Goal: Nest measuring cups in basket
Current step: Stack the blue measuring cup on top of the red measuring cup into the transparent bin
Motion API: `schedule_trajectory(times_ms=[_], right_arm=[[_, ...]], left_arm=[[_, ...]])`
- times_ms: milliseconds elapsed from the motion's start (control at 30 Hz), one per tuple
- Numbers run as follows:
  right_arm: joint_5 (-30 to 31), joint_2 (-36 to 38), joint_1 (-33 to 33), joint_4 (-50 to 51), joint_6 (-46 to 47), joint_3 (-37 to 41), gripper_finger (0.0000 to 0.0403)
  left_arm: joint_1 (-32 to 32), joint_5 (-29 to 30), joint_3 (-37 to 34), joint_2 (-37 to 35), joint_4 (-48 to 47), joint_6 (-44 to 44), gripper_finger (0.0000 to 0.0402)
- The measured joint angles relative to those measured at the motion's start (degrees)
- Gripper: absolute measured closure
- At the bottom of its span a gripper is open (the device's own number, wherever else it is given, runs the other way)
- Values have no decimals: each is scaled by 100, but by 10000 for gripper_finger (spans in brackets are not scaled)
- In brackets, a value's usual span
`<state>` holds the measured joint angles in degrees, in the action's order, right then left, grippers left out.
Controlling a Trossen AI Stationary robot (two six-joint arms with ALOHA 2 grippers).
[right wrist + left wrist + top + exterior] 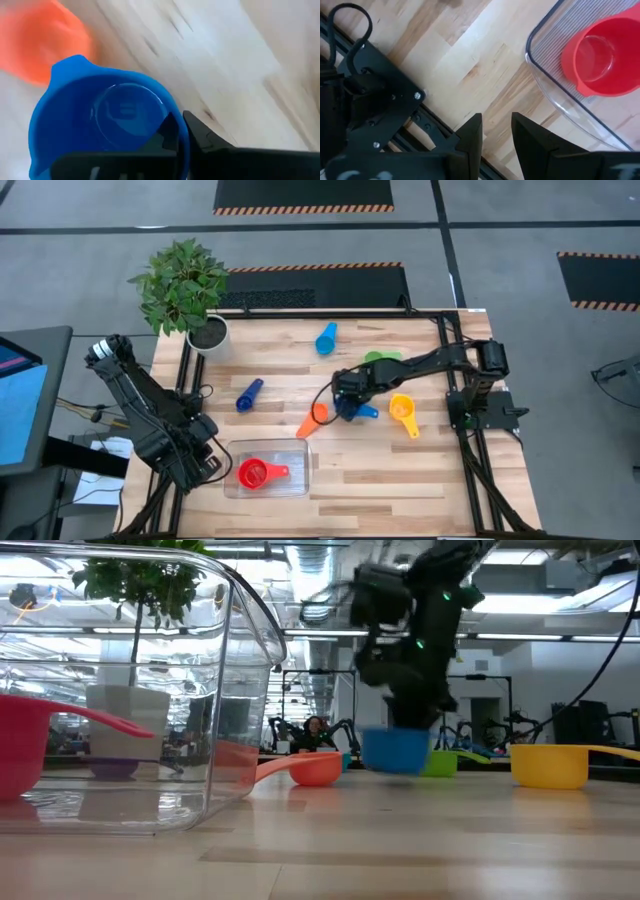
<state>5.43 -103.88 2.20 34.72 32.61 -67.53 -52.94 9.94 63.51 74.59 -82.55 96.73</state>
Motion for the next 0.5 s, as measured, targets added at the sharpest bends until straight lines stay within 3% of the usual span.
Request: schedule_trajectory(times_ms=[300,500], right_arm=[[-94,244,-323,794,-699,-2201,394],[-104,134,-812,-58,-1000,-2935,394]], left_arm=[[-1,-3,0,0,-151,-157,308],[-51,-43,-2,-4,-499,-179,308]])
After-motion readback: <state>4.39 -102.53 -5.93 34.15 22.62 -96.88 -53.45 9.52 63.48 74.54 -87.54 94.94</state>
